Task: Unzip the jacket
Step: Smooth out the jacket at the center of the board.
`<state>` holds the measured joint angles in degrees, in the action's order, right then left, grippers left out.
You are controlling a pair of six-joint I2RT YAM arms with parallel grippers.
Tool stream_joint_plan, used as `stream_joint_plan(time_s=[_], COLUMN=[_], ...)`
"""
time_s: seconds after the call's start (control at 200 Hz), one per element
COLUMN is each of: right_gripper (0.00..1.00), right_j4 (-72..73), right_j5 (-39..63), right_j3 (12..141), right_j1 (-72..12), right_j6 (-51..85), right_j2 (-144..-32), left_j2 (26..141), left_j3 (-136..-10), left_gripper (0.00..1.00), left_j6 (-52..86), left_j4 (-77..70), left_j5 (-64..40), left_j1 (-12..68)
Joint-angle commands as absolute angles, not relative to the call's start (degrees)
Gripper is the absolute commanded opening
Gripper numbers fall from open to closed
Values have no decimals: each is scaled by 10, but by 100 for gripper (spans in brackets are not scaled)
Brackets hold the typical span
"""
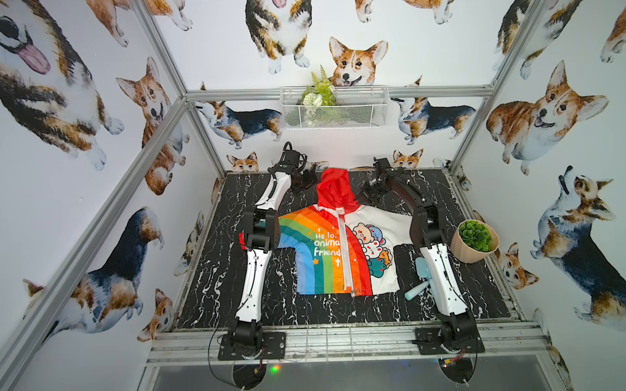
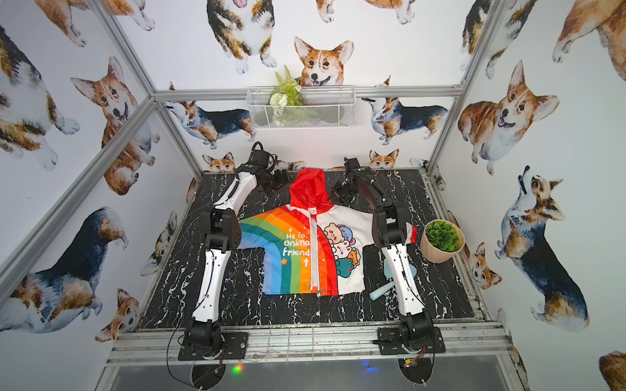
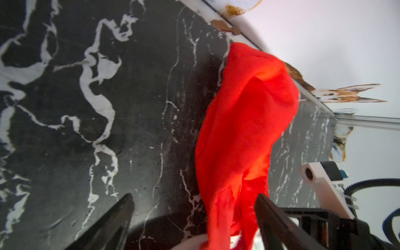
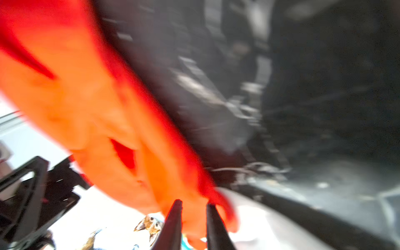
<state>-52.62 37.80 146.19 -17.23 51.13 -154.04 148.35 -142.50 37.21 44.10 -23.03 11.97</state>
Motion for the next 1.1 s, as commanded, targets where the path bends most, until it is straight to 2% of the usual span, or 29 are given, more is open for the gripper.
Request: stream_joint_plan(time_s=[0.0,0.055,0.17,0.29,0.43,0.626,0.851,1.091], right_gripper=[40,42,41,32,24,23,23,23], right_j4=[-484,-508,-599,-699,-706,-634,-581,-578], right_j5=[396,382,306,202,147,159,224,215], right_j3=[1486,1480,1446,1394,1255,1052,968,959], right_j1=[-168,-165,-163,-163,-157,-152,-153,-154], right_j6=[523,502,432,372,348,349,335,331], right_j2=[-1516,-1496,-1439,-1381,-1297,-1196,-1175,-1198], left_j2=[1448,1428,1360,1269,1162,1009,868,855], left_j3=[-1432,-1425,-1353,-1230,-1077,-843,-617,-531], left_gripper=[98,97,90,78,60,43,24,21], left_j6=[373,353,319,301,303,317,345,345], left_j4=[445,467,491,487,482,466,431,418], left_j5=[-241,-231,-216,-207,-190,-179,-198,-226], left_j1=[113,113,121,136,165,214,234,278])
